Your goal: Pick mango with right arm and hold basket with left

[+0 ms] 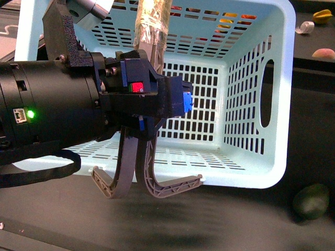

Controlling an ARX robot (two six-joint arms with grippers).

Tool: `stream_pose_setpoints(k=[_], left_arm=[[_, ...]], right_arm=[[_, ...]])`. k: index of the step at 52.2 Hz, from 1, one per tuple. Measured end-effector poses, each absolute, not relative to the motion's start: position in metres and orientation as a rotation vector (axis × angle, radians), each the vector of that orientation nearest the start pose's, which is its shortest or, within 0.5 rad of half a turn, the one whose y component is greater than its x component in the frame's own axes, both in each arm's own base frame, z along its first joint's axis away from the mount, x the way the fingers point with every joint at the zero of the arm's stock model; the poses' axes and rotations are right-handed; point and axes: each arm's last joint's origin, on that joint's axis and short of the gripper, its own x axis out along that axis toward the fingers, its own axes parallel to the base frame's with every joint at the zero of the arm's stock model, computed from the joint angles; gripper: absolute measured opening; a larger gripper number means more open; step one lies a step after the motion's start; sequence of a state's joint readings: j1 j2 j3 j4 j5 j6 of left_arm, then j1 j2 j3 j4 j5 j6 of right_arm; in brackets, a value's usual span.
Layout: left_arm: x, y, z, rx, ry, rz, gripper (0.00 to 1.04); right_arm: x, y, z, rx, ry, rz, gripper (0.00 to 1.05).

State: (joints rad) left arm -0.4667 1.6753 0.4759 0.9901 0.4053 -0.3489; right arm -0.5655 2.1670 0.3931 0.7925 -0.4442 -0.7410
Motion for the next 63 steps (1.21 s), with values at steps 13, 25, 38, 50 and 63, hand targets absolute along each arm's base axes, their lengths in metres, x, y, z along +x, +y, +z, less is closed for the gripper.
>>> stream_pose_setpoints(k=[13,25,38,50,63], left_arm=[[0.249,-0.138,0.14,-0.319,0.365,-0.822,0.09],[0.249,-0.138,0.14,-0.319,0.365,-0.822,0.09],[0.249,-0.138,0.14,-0.318,0.365,-0.821,0.09],[0.249,-0.138,0.14,-0.319,0.365,-0.822,0.09],[0.249,-0.138,0.14,-0.319,0.365,-0.822,0.09]], right_arm=[[0.208,-0.094,0.059,-0.149,0.656,0.188,0.6],[0.215,-0.066,0.118,-0.11,0.498,0.202,0.6],[0.231,-0.004,0.181,-0.071,0.336,0.303,0.6],[0.249,0.049,0.197,-0.056,0.284,0.396,0.6],[0.276,0.102,0.178,-0.064,0.327,0.415,0.6]])
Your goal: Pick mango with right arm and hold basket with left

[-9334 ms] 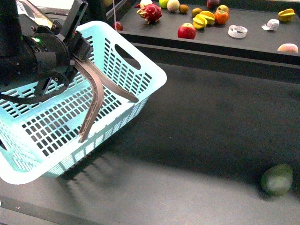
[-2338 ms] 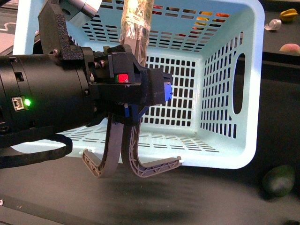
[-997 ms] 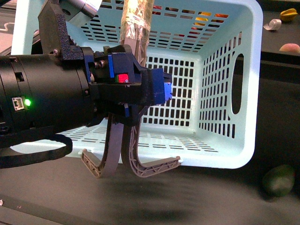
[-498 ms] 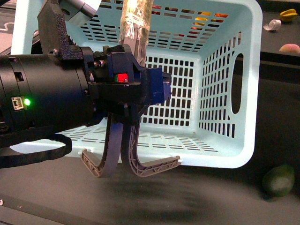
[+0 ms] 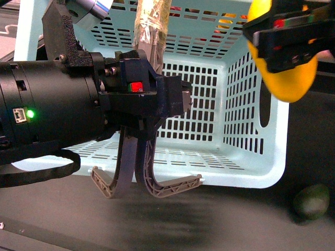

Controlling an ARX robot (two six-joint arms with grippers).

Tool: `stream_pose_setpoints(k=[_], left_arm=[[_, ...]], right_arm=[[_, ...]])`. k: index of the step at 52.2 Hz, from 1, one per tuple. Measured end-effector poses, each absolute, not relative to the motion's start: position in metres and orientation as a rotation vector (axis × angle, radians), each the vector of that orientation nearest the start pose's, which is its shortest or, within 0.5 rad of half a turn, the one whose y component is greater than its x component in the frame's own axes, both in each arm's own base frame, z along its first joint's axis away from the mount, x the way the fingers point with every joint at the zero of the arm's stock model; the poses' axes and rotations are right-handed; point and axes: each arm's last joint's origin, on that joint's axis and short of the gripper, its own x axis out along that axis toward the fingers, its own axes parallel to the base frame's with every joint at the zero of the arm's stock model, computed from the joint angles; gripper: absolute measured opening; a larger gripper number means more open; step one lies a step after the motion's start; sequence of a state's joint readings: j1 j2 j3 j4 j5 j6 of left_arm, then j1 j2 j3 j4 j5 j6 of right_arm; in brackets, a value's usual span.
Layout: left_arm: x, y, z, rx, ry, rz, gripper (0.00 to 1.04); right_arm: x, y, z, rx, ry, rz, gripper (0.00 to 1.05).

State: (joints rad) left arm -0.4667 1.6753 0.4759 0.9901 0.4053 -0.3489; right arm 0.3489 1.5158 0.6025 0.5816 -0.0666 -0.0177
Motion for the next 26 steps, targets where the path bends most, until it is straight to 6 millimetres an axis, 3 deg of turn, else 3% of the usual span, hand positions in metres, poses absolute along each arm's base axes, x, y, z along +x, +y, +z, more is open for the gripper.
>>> stream_pose_setpoints(k=[12,26], left_arm=[[0.249,-0.138,0.14,-0.318,0.365,-0.821,0.09],[0.249,-0.138,0.14,-0.318,0.365,-0.822,0.09]], right_arm=[[0.293,0.124,0.162,-0.044,0.337,0.387,0.6],[0.307,0.131,0.149,-0.019,0.334,0.32,0.6]])
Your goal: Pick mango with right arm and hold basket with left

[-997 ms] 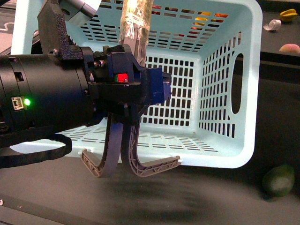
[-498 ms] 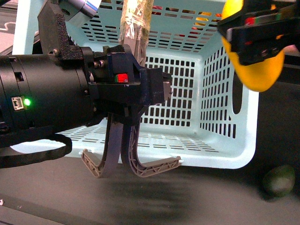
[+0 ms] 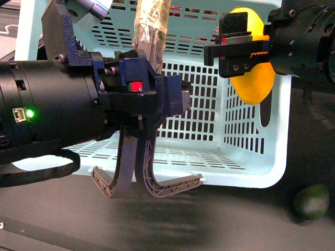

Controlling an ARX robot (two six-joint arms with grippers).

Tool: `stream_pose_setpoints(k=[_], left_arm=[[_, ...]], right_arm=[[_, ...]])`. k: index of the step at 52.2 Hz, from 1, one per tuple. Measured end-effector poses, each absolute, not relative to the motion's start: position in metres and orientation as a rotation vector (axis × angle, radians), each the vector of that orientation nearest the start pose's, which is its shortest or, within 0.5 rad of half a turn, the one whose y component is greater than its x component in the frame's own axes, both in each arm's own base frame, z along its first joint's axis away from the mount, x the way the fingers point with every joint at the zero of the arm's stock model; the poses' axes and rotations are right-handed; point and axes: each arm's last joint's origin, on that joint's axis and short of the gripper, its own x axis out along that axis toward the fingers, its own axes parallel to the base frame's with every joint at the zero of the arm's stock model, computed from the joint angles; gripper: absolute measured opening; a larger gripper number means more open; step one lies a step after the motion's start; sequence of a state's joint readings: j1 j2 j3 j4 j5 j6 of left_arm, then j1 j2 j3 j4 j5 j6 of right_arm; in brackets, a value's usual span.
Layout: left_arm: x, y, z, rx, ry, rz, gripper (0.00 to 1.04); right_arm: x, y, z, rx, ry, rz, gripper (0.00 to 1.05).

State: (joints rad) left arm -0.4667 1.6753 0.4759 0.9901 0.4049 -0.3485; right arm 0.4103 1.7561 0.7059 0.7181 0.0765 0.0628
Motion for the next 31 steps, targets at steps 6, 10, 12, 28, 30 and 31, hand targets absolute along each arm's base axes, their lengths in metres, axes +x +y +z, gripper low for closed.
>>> stream_pose_setpoints(k=[6,10,12,28,30,31], left_arm=[[0.249,-0.138,0.14,-0.319,0.365,-0.822,0.09],[0.249,-0.138,0.14,-0.318,0.365,-0.822,0.09],[0.249,-0.138,0.14,-0.318,0.365,-0.822,0.09],[0.249,-0.138,0.14,-0.331,0.369,-0.813,0.09],[0.249,-0.138,0.14,-0.33,0.369,-0.813,0.09],[0.249,-0.138,0.14,-0.329,0.369,-0.815,0.09]], right_arm=[[0.308,0.133,0.148,-0.005,0.322,0.313,0.76],[0.308,0.132,0.151,0.01,0.3,0.298,0.92],[0.308,0.132,0.153,0.017,0.291,0.292,0.97],[0.283,0.102,0.179,0.076,0.188,0.177,0.97],[0.277,0.097,0.181,0.083,0.177,0.16,0.97],[0.273,0.093,0.183,0.086,0.171,0.148,0.97]])
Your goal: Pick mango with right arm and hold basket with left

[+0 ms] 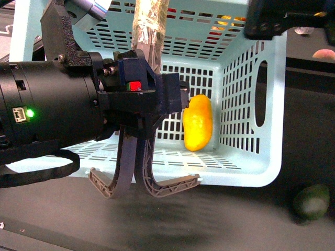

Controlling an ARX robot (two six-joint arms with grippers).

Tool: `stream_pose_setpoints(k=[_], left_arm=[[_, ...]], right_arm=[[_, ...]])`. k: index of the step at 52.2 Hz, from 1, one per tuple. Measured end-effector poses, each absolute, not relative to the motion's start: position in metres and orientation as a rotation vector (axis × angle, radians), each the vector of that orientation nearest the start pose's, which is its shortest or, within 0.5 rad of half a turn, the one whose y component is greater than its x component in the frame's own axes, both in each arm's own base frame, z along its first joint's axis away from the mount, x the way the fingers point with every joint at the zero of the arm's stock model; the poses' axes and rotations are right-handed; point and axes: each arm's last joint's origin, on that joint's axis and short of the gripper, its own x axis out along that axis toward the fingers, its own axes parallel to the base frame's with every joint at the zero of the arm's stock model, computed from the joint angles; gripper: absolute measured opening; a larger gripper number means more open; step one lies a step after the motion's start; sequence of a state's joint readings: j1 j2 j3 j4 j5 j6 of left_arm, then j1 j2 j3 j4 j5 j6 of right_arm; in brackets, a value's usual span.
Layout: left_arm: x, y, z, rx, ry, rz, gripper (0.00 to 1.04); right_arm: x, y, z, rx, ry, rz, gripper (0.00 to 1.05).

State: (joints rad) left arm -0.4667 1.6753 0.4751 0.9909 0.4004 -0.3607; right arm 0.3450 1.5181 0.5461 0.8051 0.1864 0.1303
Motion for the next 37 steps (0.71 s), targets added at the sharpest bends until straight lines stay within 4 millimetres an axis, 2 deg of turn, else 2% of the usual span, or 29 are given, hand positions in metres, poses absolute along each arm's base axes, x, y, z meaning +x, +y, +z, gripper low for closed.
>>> stream_pose_setpoints(k=[18,29,37], left_arm=[[0.249,-0.138,0.14,-0.33,0.37,-0.82,0.09],[0.249,-0.138,0.14,-0.331,0.372,-0.826,0.09],[0.249,-0.138,0.14,-0.331,0.372,-0.824,0.09]], right_arm=[[0.201,0.033,0.186,0.137,0.158,-0.038,0.97],[0.166,0.009,0.183,0.166,0.163,-0.175,0.97],[0.144,-0.001,0.177,0.181,0.174,-0.247,0.97]])
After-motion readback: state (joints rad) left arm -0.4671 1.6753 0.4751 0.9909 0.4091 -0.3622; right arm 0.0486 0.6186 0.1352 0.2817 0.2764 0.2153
